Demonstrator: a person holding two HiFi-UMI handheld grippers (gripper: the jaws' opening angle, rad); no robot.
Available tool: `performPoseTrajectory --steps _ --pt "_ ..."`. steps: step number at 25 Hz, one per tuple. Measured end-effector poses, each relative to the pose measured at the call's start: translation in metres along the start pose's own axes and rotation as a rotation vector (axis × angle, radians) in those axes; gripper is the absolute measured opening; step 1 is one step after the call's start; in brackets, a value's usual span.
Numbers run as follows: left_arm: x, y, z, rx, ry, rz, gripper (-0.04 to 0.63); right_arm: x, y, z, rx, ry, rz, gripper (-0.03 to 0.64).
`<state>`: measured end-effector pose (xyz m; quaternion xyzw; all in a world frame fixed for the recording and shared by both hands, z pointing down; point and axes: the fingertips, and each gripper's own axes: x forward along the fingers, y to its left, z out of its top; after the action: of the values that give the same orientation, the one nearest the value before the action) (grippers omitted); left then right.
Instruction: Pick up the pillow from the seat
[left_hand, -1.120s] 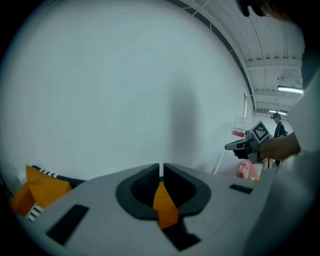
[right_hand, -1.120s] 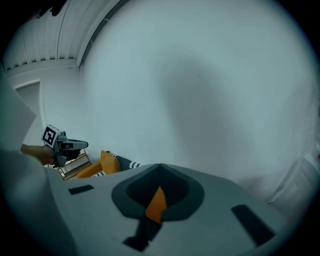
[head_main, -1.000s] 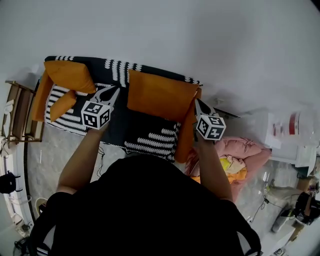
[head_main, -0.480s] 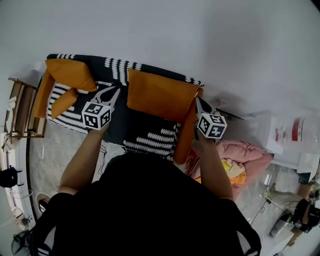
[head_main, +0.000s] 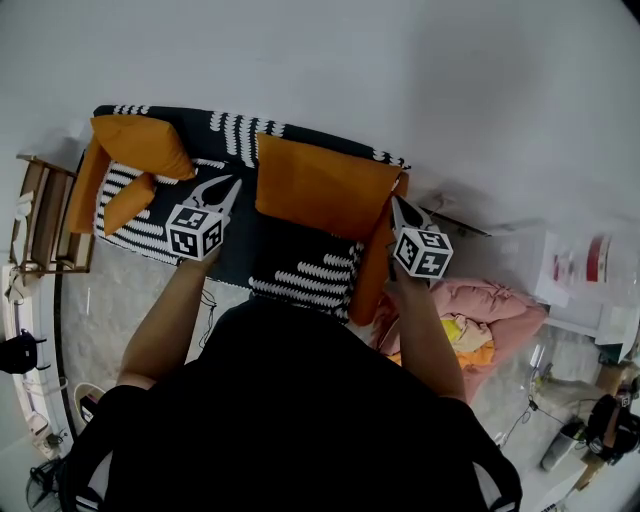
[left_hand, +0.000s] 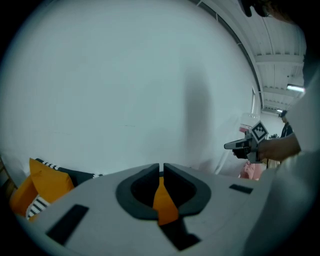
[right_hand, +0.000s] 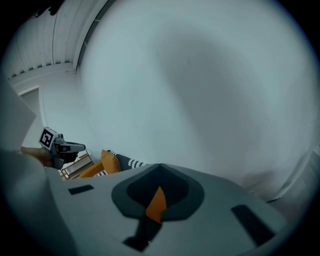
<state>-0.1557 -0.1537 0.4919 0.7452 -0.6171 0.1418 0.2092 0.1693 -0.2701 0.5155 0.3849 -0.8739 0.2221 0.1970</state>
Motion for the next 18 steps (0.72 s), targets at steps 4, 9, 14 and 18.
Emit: performPoseTrajectory --steps 4,9,14,18 --pt "0.003 0.009 0.001 0.001 0.001 -0.011 0.034 0.002 0.000 0.002 0.005 0.000 -0.022 0.000" --pt "0.015 0.024 0.002 -0.007 0.003 -0.029 0.034 0.009 -0.004 0.003 0.011 0.009 -0.063 0.000" --pt "0.027 0.034 0.005 -0.001 0.012 -0.058 0.034 0.018 -0.005 0.002 0.025 0.018 -0.095 0.000" --pt "0.039 0.046 0.004 -0.005 0.021 -0.067 0.034 0.029 -0.007 0.001 0.040 0.026 -0.112 0.000"
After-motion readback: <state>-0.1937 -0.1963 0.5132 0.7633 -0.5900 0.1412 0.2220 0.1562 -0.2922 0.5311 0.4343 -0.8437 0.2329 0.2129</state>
